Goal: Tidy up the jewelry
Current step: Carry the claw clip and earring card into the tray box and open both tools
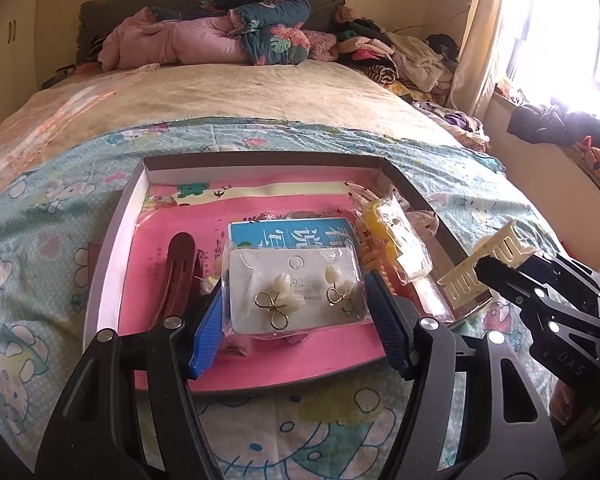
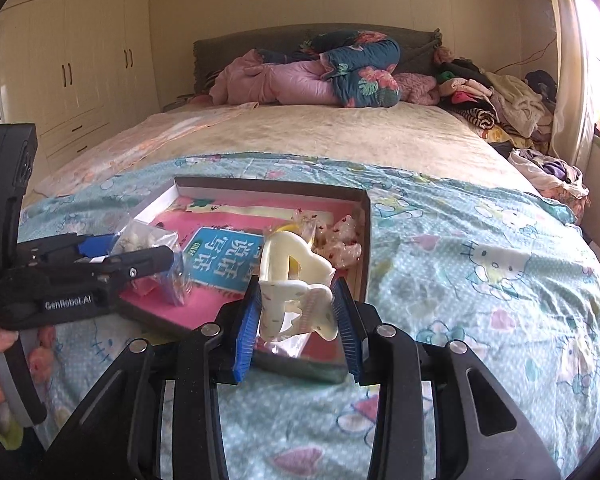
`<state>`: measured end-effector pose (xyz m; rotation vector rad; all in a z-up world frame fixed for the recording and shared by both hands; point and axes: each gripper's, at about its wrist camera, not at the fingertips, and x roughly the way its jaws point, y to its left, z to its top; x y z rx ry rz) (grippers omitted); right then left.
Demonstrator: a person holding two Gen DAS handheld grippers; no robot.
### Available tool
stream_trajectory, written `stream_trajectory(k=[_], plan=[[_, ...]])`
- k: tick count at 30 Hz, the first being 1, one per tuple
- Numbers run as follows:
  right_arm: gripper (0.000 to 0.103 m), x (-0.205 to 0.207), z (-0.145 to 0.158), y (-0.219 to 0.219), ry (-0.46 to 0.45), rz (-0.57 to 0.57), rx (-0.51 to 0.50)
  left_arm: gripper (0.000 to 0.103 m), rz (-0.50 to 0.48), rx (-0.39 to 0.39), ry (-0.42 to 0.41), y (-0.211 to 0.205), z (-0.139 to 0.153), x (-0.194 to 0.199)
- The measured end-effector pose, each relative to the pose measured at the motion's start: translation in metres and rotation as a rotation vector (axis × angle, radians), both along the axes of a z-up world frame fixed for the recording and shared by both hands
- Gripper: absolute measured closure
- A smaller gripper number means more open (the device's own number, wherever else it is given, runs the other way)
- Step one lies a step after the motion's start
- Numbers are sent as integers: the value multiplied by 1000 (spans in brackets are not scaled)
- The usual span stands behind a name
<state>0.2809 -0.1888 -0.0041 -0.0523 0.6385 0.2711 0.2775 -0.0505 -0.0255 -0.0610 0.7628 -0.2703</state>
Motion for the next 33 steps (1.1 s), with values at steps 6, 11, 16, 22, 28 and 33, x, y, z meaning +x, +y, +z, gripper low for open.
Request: stream_trajectory(k=[6, 11, 16, 22, 28, 33], plan=[[68, 26, -8, 5, 28, 0, 11, 46, 0, 4, 18, -1, -9, 8], [68, 38, -12, 9, 36, -11, 12, 46, -8, -2, 16, -4, -12, 12], [68, 48, -14, 6, 49, -34, 29, 45, -19, -2, 10, -9, -11, 15], [59, 49, -13, 0, 60, -52, 54, 44, -25, -3, 6, -11, -11, 18], [49, 40, -11, -8, 57, -71, 65, 40, -30, 4, 7, -13, -12, 17], [44, 31, -10, -16, 55, -85, 66, 32, -32, 9, -2, -15, -10, 12]])
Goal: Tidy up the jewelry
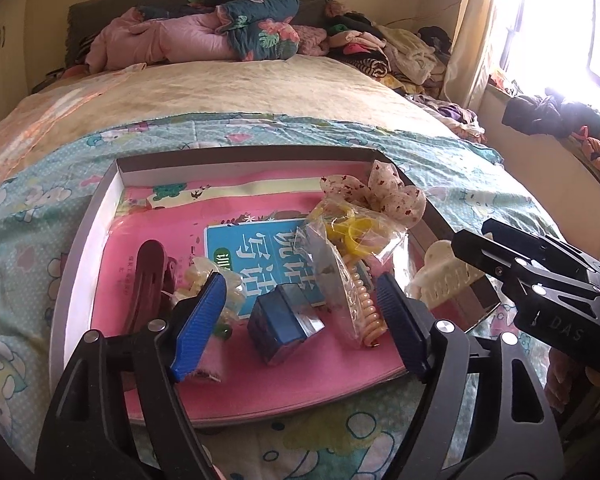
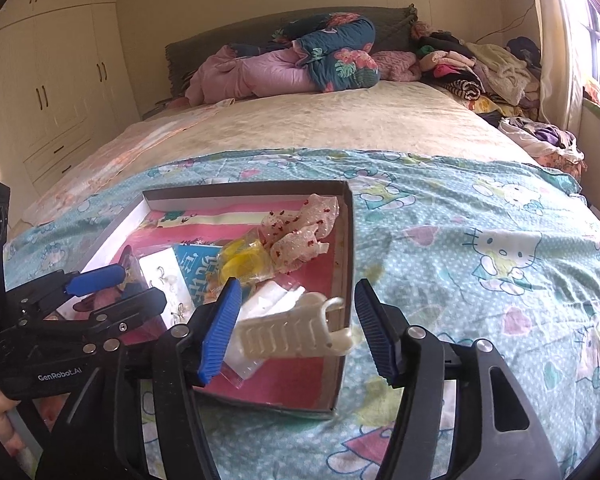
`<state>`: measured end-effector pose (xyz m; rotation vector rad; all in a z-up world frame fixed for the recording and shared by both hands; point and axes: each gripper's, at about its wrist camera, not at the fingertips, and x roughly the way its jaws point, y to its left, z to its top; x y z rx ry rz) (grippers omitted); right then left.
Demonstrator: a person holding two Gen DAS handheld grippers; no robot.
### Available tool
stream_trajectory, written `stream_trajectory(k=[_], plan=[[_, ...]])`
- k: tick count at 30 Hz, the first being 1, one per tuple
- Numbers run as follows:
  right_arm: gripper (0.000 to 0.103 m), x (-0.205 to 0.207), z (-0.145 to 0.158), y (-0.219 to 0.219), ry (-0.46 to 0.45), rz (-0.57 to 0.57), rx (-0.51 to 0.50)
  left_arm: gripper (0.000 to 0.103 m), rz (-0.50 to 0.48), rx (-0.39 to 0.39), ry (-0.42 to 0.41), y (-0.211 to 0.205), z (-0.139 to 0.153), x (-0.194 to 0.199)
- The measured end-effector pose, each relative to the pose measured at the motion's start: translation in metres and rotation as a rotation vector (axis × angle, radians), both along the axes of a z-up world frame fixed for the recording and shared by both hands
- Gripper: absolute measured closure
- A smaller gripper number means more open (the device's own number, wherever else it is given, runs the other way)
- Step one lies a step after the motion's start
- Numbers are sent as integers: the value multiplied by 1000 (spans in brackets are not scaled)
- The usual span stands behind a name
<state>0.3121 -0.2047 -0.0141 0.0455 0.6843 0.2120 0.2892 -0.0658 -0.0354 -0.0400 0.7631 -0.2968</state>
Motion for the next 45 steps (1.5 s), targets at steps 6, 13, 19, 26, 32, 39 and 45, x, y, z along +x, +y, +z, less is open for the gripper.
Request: stream_trajectory(k=[6, 13, 19, 26, 32, 39, 45], plan=[[33, -17, 6, -8, -23, -20, 0, 24, -2, 5, -20, 0, 5, -13], [19, -47, 9, -8, -54, -23, -21, 15, 13, 10, -48, 7, 11, -38], [9, -79, 14, -4, -122, -22, -61, 12, 59, 22, -67, 20, 11, -66], [6, -110, 18, 9, -192, 8, -98, 11, 112, 23, -111, 38, 17, -101], [6, -133, 18, 19, -210, 20, -88, 11, 139, 16, -169, 47, 29, -131], [6, -159, 18, 25, -235, 12, -73, 11, 160, -1, -216, 53, 37, -162], [6, -186, 9, 25, -252, -17, -64, 11, 152, 3, -255, 48, 37, -182]])
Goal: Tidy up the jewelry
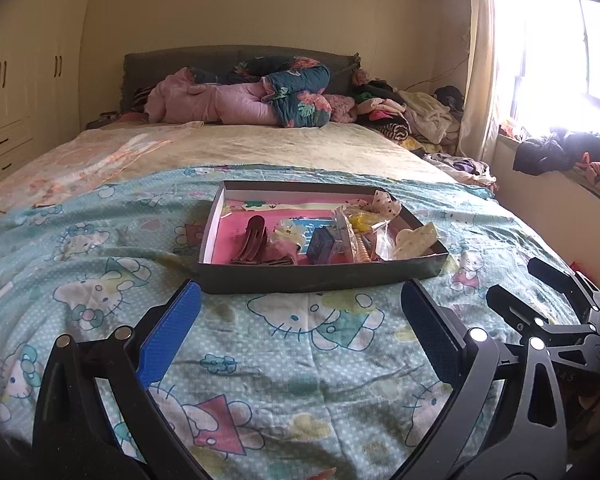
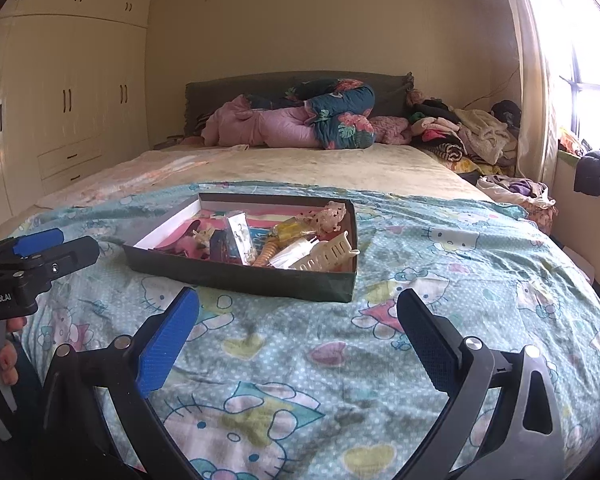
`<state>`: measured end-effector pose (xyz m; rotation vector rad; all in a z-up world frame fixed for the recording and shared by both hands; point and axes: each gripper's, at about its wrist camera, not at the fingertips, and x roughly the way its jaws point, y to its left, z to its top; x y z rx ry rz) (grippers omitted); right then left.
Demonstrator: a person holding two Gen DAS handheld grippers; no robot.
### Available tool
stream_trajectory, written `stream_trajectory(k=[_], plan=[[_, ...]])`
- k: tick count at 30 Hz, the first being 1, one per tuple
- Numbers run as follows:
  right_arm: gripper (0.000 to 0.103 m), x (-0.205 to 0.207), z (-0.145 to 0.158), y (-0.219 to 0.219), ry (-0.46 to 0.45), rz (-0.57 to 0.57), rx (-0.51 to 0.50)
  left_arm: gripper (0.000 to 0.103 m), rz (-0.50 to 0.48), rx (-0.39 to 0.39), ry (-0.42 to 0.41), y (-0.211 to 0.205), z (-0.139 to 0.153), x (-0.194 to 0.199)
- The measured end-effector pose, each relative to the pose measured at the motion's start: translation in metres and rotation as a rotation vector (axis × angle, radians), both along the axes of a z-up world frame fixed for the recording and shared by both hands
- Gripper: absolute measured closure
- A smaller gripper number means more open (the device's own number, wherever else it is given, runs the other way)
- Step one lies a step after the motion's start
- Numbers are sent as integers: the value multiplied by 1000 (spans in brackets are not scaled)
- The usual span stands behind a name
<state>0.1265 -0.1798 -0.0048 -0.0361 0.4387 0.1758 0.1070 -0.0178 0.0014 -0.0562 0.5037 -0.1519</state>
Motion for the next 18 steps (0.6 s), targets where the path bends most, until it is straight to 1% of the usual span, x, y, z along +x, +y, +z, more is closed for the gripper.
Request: stream_trajectory(k=[6, 9, 18], plan=[[6, -26, -10, -4, -28, -28, 24, 11, 11, 10, -15, -3, -7, -17], [6, -35, -13, -6, -40, -34, 33, 11, 21, 20, -36, -6, -11, -26], [6, -48, -14, -5, -106, -54, 9, 11, 41, 11, -80, -4, -12, -36]])
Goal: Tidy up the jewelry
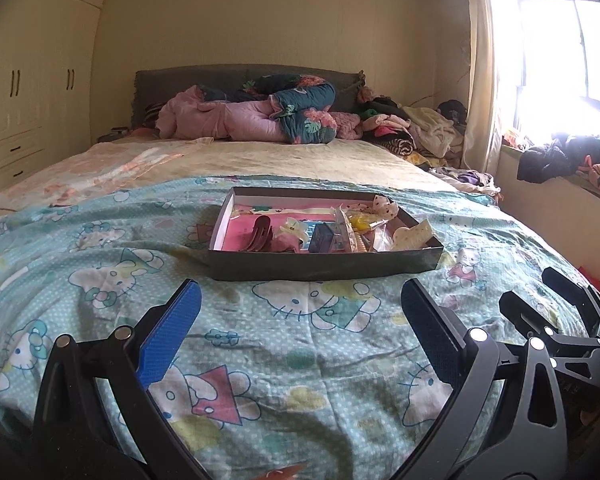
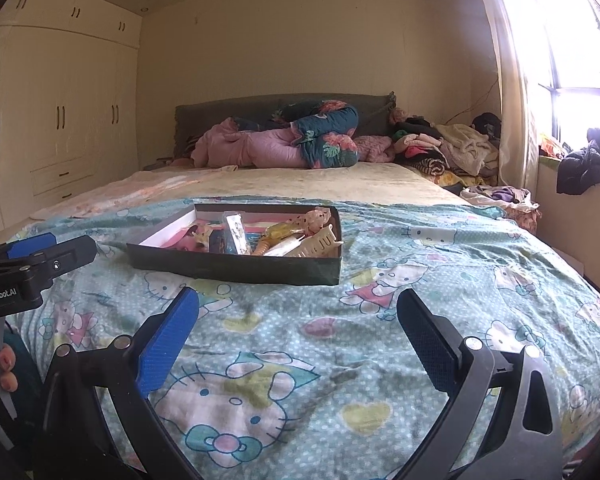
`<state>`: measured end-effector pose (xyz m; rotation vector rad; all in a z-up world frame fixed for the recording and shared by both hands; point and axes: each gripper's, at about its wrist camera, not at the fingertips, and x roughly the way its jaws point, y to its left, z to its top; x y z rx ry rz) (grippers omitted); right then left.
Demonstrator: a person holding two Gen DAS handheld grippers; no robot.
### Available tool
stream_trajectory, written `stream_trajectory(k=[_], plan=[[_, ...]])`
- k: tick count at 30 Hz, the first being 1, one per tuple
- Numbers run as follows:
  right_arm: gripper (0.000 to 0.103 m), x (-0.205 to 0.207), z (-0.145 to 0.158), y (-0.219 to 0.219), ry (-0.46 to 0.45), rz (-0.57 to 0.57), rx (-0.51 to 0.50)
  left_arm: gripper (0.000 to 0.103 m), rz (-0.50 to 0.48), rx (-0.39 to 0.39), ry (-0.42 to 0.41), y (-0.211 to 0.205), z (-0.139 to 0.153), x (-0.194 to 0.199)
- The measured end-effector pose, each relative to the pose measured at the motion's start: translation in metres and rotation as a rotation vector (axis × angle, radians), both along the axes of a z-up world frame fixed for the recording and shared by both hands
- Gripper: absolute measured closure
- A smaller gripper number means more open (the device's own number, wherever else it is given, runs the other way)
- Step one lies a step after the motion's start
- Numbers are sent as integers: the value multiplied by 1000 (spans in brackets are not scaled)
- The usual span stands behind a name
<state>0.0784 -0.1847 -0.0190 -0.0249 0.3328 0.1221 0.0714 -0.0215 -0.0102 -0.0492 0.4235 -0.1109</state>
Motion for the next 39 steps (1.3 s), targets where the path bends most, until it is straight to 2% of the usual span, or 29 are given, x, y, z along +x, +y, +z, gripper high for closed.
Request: stream_trajectory(k=[39], plan=[[6, 1, -3, 6, -15, 8, 10, 11, 9, 0, -8, 1, -6, -1]])
